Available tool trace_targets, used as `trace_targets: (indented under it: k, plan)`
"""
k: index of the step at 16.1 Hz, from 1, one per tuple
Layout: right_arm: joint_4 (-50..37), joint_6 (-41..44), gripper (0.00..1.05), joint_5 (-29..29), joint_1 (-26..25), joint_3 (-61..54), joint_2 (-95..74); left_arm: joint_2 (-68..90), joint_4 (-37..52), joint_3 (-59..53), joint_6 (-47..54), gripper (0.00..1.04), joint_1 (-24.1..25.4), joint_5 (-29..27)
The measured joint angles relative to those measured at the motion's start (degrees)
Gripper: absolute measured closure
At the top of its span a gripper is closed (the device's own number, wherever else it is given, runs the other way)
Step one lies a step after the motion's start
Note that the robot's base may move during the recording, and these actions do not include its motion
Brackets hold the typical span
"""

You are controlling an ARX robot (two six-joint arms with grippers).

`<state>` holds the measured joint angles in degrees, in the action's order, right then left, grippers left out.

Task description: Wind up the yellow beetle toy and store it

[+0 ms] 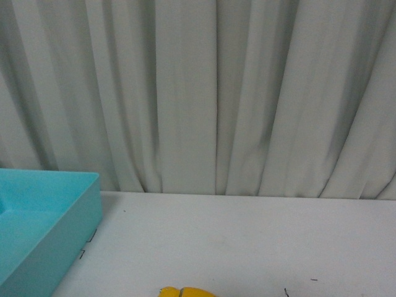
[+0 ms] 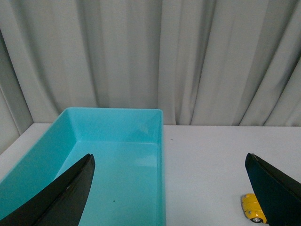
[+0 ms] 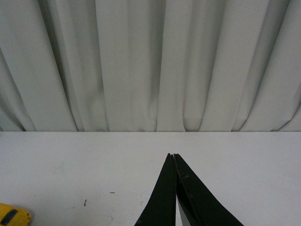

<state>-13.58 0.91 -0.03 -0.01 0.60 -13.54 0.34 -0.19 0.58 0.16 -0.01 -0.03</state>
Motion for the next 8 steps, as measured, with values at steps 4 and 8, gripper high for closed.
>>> trace_targets:
  k: [4, 8]
  plan:
    - [3.7, 0.0, 1.03, 0.0, 0.0, 0.0, 3.7, 0.0, 0.0, 0.0, 0.0, 0.07, 0.0, 0.0]
    - [14.4, -0.1, 1.03, 0.1, 0.0, 0.0, 13.4, 0.0, 0.0, 0.0, 0.0, 0.07, 0.0, 0.0]
